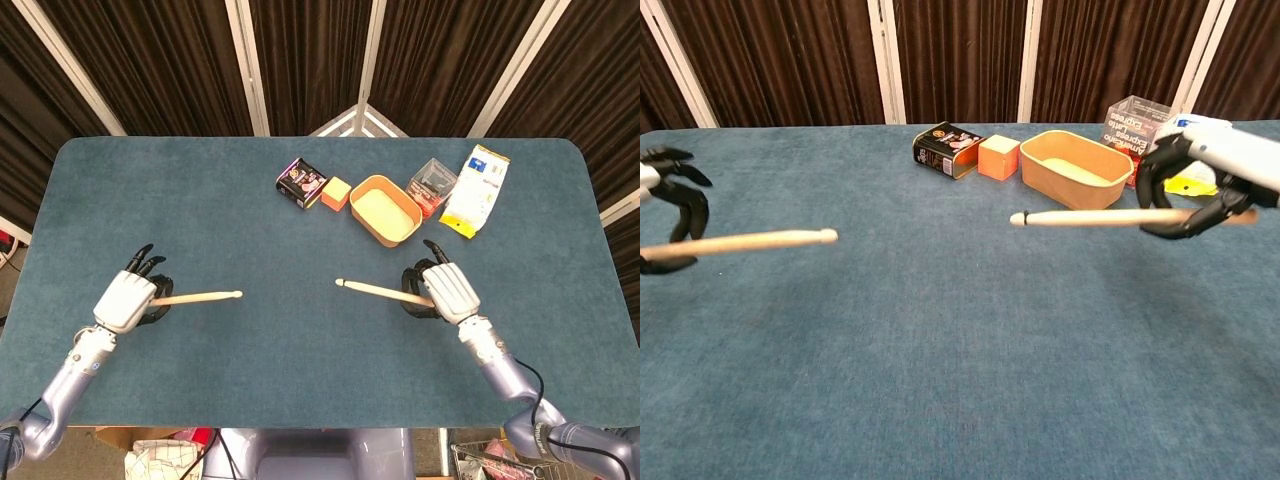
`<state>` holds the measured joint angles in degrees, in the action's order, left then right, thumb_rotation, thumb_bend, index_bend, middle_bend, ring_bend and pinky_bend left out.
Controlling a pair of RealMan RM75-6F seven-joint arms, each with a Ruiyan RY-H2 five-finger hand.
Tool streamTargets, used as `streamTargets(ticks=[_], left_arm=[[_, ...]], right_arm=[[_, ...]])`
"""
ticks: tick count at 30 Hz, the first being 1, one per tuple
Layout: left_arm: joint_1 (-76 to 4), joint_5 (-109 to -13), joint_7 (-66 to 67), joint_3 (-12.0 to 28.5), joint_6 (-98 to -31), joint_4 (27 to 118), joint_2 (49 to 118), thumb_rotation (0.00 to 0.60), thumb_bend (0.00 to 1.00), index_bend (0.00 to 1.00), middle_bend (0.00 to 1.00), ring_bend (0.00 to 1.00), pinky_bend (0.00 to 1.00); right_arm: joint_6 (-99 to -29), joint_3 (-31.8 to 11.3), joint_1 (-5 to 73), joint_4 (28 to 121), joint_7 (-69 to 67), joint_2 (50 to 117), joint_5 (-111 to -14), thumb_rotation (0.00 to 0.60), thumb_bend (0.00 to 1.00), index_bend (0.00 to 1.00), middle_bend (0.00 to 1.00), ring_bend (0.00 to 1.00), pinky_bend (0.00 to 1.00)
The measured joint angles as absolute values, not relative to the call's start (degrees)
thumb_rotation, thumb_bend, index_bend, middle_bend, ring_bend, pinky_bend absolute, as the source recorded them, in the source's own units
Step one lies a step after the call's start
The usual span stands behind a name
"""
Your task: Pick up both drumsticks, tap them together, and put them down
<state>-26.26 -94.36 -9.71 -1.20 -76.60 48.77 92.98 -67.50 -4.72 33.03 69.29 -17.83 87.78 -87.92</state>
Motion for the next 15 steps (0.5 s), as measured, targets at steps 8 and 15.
streamTargets(ticks=[8, 15], left_arm=[[-27.12, -94.67, -13.24, -2.39, -74.29, 40.09, 98.31, 0.600, 0.44, 0.61, 0.67, 0.19, 0.02], [-27.70, -94.99, -14.80, -3.26, -73.07, 35.86, 100.50, 0.600, 0.41, 0.53, 0.56, 0.13, 0.00]], right_arm=[[-66.86, -3.99, 33.47, 64.35, -19.87, 91.89, -88.60, 0.600, 0.41, 0.79, 0.69, 0.41, 0.00], [-65.68, -4.11, 34.23, 62.48, -21.11, 93.79, -88.48, 0.600, 0.41, 0.79, 0.69, 0.41, 0.00]])
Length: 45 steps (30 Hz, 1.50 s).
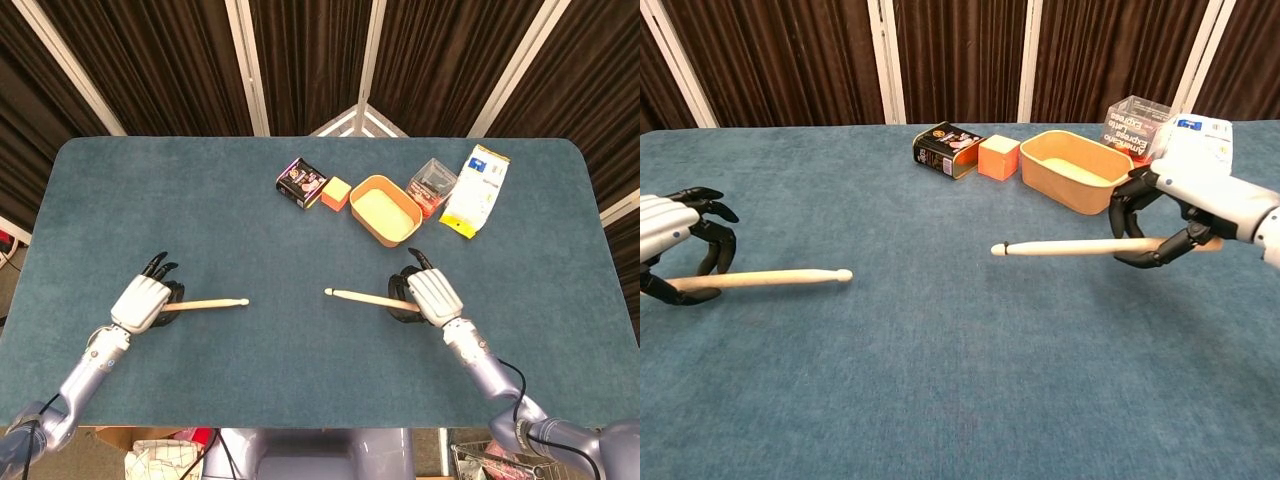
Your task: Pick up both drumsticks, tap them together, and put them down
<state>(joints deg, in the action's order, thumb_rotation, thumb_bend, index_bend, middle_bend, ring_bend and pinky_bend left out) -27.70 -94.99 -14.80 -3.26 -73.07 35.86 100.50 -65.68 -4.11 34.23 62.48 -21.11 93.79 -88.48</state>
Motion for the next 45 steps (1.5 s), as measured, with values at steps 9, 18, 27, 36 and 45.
streamTargets(ticks=[9, 18, 27, 36, 45], left_arm=[[-27.99, -94.09, -14.67, -3.71, -70.12, 38.16, 98.08, 0.600, 0.40, 0.33, 0.36, 0.02, 0.00], [-27.67, -92.61, -14.93, -3.45, -69.01, 47.91, 92.34, 0.600, 0.37, 0.17, 0.19, 0.00, 0.00], [-26.35, -91.26, -16.26, -1.77, -72.71, 59.75, 83.85, 0.600, 0.29, 0.07, 0.05, 0.00, 0.00], [-23.74, -90.62, -17.30, 0.58, -79.76, 72.01, 73.56, 0.600, 0.25, 0.06, 0.01, 0.00, 0.00], [-22.26, -90.38, -16.03, 0.98, -80.39, 75.98, 70.10, 0.600, 0.15, 0.04, 0.00, 0.00, 0.00]], right_arm=[[-63.13, -4.79, 35.43, 63.03, -20.61, 94.29, -87.24, 0.600, 0.41, 0.79, 0.69, 0.41, 0.00], [-61.35, -5.06, 35.59, 63.05, -19.58, 94.33, -85.70, 0.600, 0.41, 0.78, 0.69, 0.38, 0.00], [-58.52, -5.04, 35.35, 61.05, -19.39, 94.03, -83.42, 0.600, 0.41, 0.69, 0.63, 0.33, 0.00], [-57.84, -5.32, 34.54, 63.45, -17.55, 90.93, -82.08, 0.600, 0.41, 0.47, 0.51, 0.27, 0.00], [-56.28, -5.56, 33.72, 69.43, -9.42, 87.00, -78.81, 0.600, 0.11, 0.12, 0.21, 0.12, 0.00]])
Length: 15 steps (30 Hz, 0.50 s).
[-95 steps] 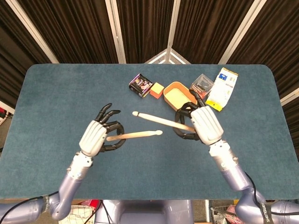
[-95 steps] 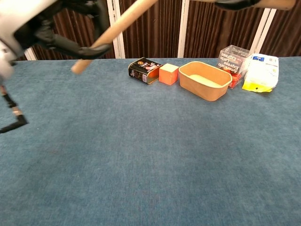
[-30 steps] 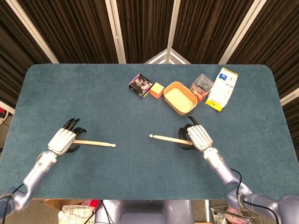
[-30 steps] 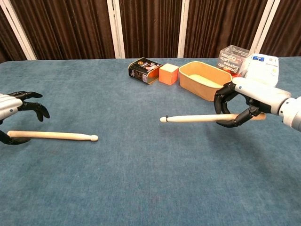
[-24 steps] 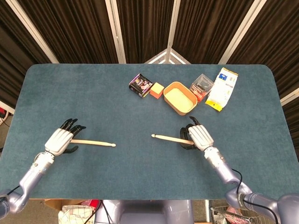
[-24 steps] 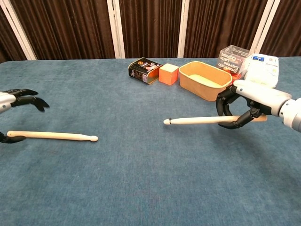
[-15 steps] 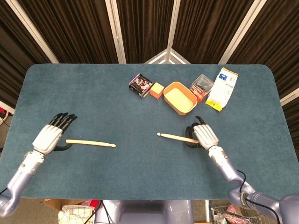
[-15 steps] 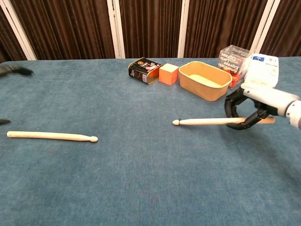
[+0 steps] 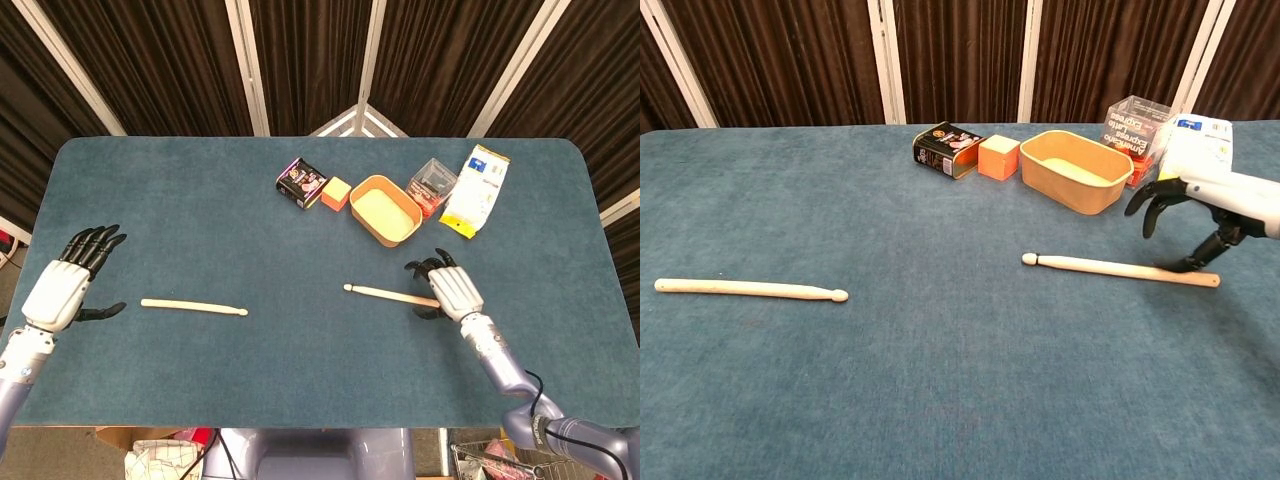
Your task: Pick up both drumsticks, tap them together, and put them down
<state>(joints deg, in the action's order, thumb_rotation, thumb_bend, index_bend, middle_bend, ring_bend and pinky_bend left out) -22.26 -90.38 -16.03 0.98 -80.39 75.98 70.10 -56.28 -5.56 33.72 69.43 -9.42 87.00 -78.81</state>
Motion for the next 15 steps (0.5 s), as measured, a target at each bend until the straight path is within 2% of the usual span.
streamTargets(ticks=[6, 10, 15], left_arm=[[-21.31, -92.24, -14.00, 0.93, -83.38, 79.64, 69.07, 0.600, 0.15, 0.03, 0.00, 0.00, 0.00], [-19.10, -93.37, -9.91, 0.72, -87.53, 83.82, 68.28, 0.600, 0.15, 0.03, 0.00, 0.00, 0.00], [-15.30, -93.30, 1.30, 0.05, -91.24, 87.53, 67.72, 0.600, 0.15, 0.03, 0.00, 0.00, 0.00]], right_arm=[[-57.03, -7.51, 32.65, 76.57, -6.86, 83.79, -75.65, 0.600, 0.10, 0.09, 0.16, 0.10, 0.00], [-63.30, -9.22, 30.79, 79.89, -9.27, 82.05, -76.69, 0.600, 0.10, 0.09, 0.16, 0.10, 0.00], [-73.17, -9.98, 27.48, 81.43, -10.18, 79.53, -80.42, 0.600, 0.11, 0.12, 0.16, 0.10, 0.00]])
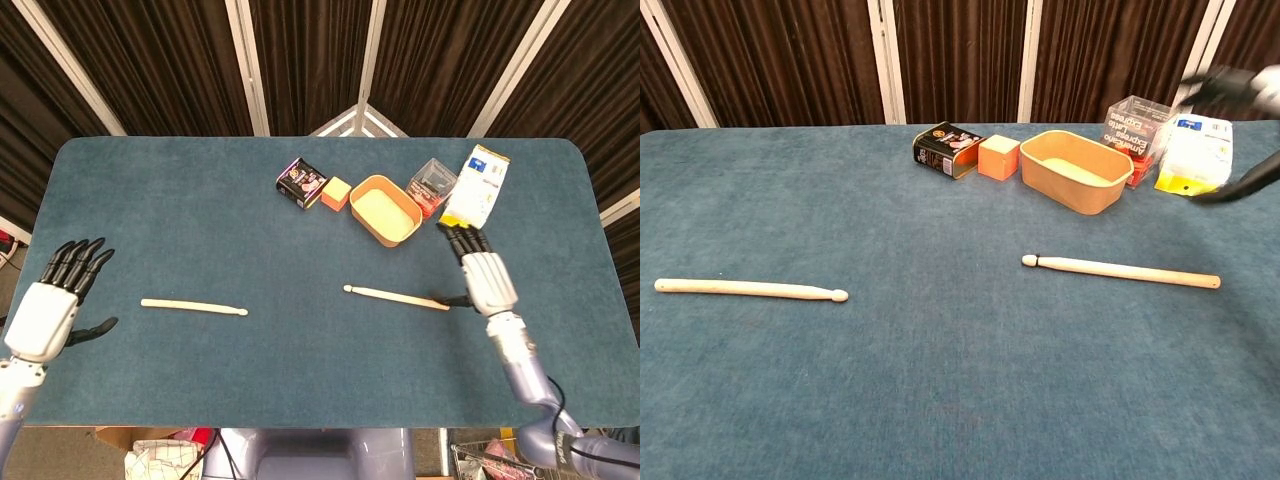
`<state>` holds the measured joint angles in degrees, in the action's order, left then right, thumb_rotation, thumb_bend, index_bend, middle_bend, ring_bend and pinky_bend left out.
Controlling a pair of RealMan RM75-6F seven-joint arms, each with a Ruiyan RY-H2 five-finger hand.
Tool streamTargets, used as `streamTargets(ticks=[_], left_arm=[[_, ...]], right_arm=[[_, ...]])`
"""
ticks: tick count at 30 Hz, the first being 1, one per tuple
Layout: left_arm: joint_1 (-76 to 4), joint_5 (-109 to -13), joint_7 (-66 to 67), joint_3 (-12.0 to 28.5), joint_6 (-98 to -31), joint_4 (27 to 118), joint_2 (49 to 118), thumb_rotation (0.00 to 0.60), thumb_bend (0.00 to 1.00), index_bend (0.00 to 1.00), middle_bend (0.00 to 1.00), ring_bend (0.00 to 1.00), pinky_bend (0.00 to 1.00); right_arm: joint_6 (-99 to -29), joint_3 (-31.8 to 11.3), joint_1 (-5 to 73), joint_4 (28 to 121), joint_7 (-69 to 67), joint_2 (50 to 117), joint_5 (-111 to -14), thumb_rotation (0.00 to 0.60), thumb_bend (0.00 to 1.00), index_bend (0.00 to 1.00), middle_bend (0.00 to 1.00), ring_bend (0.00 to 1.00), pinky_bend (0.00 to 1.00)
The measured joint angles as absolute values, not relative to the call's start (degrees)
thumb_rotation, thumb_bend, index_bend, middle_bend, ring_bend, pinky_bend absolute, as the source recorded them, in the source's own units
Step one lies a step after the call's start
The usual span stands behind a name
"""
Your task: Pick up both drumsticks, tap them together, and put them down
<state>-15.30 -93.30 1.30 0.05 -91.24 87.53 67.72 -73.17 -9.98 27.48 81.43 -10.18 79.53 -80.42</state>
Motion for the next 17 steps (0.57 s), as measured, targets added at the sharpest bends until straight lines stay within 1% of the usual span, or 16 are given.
streamTargets(ticks=[3, 5, 7, 11, 14, 17], left_arm=[[-12.38, -92.09, 9.02, -0.70, -92.59, 90.19, 67.42, 0.600, 0.15, 0.03, 0.00, 0.00, 0.00], [-9.72, -90.74, 12.94, -1.34, -93.51, 92.30, 67.20, 0.600, 0.15, 0.03, 0.00, 0.00, 0.00], [-7.96, -89.64, 14.26, -1.78, -93.98, 93.55, 66.96, 0.600, 0.15, 0.03, 0.00, 0.00, 0.00], [-6.22, -88.81, 14.94, -2.73, -94.71, 96.13, 65.85, 0.600, 0.15, 0.03, 0.00, 0.00, 0.00], [-4.14, -89.04, 16.58, -3.81, -95.71, 99.23, 64.59, 0.600, 0.15, 0.03, 0.00, 0.00, 0.00], [-2.63, -90.79, 17.02, -4.54, -97.40, 100.30, 63.88, 0.600, 0.15, 0.03, 0.00, 0.00, 0.00]], right_arm=[[-78.57, -9.24, 24.45, 82.28, -10.91, 76.74, -83.99, 0.600, 0.11, 0.12, 0.15, 0.10, 0.00], [-81.38, -7.97, 22.23, 83.15, -11.36, 74.23, -86.22, 0.600, 0.11, 0.12, 0.13, 0.09, 0.00], [-83.51, -6.19, 20.08, 84.10, -11.39, 71.52, -88.14, 0.600, 0.11, 0.12, 0.11, 0.08, 0.00], [-86.95, -2.15, 15.60, 85.90, -10.03, 66.44, -91.53, 0.600, 0.11, 0.09, 0.09, 0.07, 0.00], [-90.02, 0.60, 12.09, 86.94, -8.13, 63.90, -93.91, 0.600, 0.11, 0.07, 0.08, 0.06, 0.00], [-93.10, 2.93, 9.02, 88.09, -6.18, 62.16, -96.18, 0.600, 0.11, 0.06, 0.07, 0.05, 0.00]])
